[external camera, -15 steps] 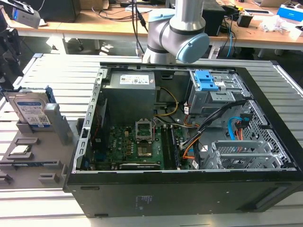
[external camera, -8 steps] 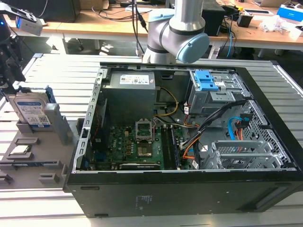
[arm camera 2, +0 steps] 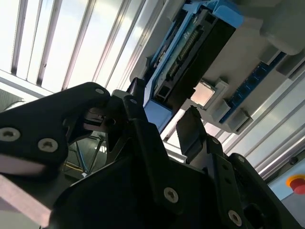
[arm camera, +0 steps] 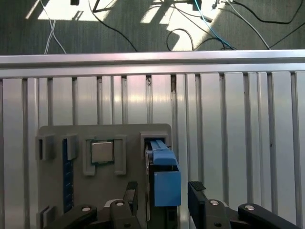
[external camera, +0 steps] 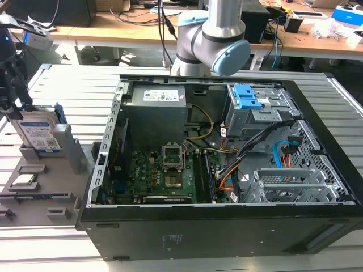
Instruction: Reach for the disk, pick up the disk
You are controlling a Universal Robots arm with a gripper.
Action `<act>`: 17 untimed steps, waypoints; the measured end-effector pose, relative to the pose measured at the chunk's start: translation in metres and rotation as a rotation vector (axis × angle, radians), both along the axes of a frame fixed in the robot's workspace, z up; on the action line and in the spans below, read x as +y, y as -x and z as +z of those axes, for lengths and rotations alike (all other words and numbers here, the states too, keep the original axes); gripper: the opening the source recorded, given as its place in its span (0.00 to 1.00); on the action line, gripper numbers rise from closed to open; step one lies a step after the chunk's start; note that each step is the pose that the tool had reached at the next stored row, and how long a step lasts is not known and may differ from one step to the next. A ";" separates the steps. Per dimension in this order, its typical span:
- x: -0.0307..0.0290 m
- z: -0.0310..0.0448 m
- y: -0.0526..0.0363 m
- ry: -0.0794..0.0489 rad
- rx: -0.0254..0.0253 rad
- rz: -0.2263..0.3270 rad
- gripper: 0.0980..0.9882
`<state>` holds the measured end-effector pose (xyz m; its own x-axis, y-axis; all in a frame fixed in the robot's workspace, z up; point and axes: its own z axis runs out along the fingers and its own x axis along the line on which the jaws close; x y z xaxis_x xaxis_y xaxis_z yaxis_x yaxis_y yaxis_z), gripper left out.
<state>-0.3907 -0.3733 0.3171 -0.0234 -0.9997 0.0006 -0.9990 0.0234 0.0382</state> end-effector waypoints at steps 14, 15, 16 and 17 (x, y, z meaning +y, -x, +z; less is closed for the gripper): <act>0.0000 -0.0241 0.0058 -0.001 -0.0001 0.037 0.50; 0.0000 -0.0244 0.0058 -0.001 0.0001 0.037 0.50; 0.0000 -0.0244 0.0058 -0.001 0.0002 0.038 0.50; 0.0000 -0.0245 0.0058 -0.001 0.0002 0.038 0.50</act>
